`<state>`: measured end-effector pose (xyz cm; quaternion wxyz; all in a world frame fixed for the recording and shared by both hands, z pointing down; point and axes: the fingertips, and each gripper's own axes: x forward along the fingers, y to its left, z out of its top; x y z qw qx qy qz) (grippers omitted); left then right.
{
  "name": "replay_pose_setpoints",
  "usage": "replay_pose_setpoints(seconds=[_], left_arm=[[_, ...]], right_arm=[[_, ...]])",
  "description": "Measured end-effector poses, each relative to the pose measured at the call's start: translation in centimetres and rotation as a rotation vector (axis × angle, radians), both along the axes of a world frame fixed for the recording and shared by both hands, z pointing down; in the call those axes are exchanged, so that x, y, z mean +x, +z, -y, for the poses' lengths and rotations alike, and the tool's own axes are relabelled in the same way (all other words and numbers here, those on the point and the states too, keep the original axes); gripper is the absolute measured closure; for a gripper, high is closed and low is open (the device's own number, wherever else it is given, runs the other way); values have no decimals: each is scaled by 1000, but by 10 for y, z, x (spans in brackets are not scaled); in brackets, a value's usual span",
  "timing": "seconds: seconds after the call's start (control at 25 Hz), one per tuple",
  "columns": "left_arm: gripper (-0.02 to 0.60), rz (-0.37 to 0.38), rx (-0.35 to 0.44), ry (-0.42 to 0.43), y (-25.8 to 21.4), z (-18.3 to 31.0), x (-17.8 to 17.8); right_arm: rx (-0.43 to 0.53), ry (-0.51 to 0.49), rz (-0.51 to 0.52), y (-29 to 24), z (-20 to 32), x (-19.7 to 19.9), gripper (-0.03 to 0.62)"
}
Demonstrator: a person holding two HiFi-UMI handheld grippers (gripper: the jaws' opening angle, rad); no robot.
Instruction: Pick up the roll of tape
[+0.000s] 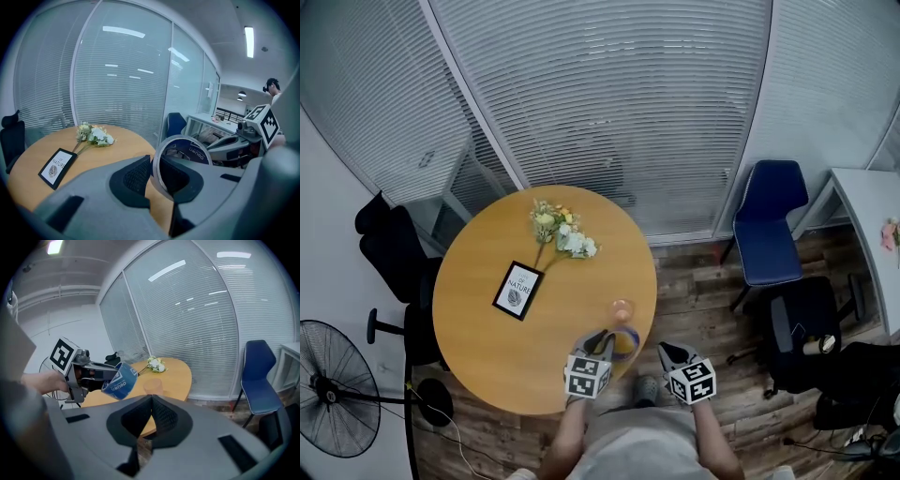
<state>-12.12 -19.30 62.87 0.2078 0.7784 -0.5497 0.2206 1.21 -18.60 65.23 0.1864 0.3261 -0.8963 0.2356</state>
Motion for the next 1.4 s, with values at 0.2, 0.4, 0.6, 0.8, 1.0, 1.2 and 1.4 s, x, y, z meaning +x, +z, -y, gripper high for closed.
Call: replay_pose_setpoints(seconds=[0.2,0.4,0.6,0.8,1.0,1.2,1.4], left_arm=[[522,-6,-2,10,0,1,1],[522,-12,-3,21,1,4,5],[522,-14,1,16,0,5,3],[522,-14,2,11,-1,4,0],[522,-12,1,14,-1,5,-1],[522,-7,-1,23,-1,6,1],[522,-9,-4,27,-1,7,2]], right_arm=[[-1,14,-3,-2,0,3,597],[8,10,-17,-2,1,6,597],[15,-6,-18,-2,-1,4,597],[17,-5,-18,-3,-3,2,597],[19,-1,-14,-4,-1,0,597],[21,5,-13,-5,-1,3,597],[22,15,-8,-7,0,4,597]])
